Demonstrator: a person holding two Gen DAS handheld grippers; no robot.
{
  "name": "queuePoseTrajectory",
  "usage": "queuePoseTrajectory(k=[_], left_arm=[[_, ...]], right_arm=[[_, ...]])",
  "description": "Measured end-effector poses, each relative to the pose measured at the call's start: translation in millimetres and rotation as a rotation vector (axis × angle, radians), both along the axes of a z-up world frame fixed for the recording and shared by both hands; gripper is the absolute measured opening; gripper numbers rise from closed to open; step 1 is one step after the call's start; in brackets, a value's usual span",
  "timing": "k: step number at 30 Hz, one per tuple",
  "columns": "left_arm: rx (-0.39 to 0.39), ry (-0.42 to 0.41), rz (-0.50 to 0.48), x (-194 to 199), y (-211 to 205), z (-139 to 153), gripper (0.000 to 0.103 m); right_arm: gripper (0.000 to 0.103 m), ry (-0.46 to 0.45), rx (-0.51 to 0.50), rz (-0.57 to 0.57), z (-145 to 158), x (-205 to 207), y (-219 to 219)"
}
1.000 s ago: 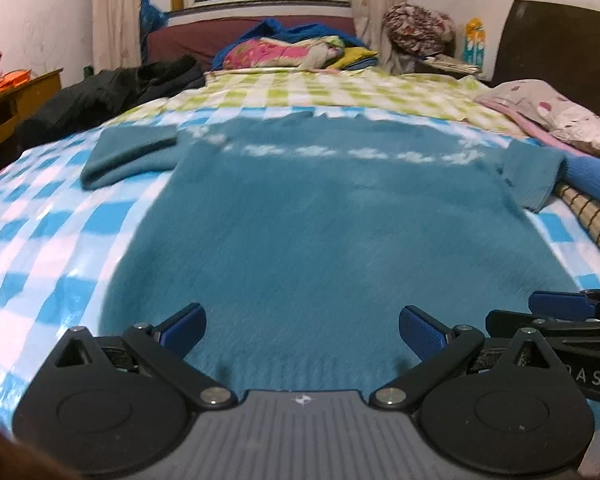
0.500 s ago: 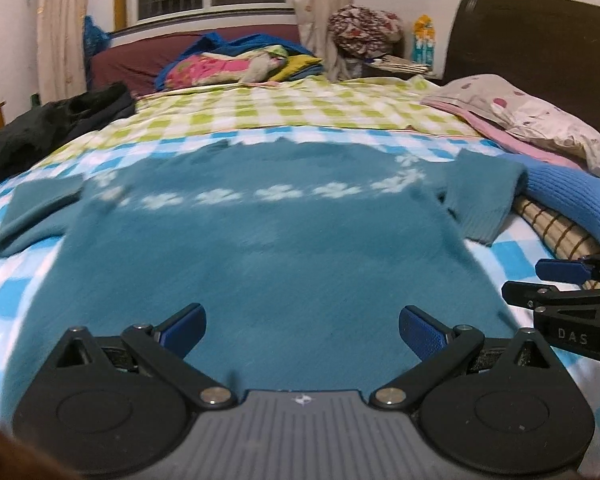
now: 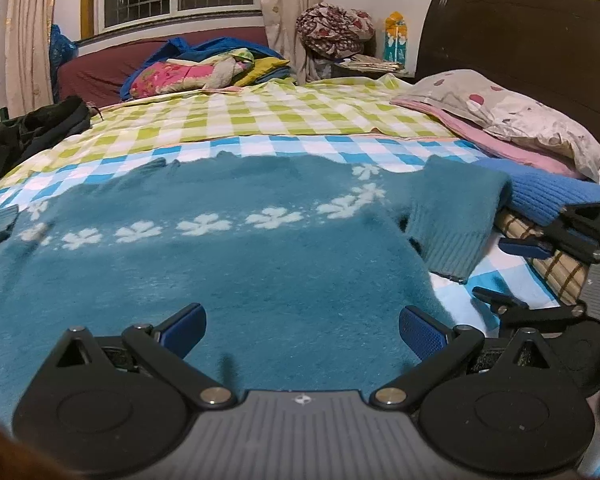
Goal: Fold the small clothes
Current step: 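Grasp the teal sweater's sleeve cuff with the right gripper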
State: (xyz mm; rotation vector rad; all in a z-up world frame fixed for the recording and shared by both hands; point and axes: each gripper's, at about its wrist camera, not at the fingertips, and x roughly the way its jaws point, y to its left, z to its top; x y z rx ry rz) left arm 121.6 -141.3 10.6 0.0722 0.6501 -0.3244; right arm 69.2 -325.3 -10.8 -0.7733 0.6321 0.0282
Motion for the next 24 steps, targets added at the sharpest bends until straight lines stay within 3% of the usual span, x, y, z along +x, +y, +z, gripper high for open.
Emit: queuePoseTrajectory(k=[10, 16, 18, 21, 24], left_arm=[[-0.011, 0.023, -0.006, 13, -19, -13, 0.103], [-0.029, 0.049, 0.021, 20, -13, -18, 0.103], [-0.051, 0.058, 0.043, 22, -8, -17, 0.103], [-0.08, 0.052, 0.059, 22, 2, -11, 0.103], [-0.09, 0.02, 0.069, 17, 13, -3, 0.103]], right_arm=[[0.038, 0.055, -0.2, 0.098, -14, 28, -12], [0.036, 0.092, -0.286, 0.213, -21, 49, -11], [0.016, 0.125, -0.259, 0.223, -20, 57, -11], [0.011, 0.155, -0.174, 0.172, -15, 65, -9], [0.01, 0.173, 0.082, 0.029, 9, 77, -18]])
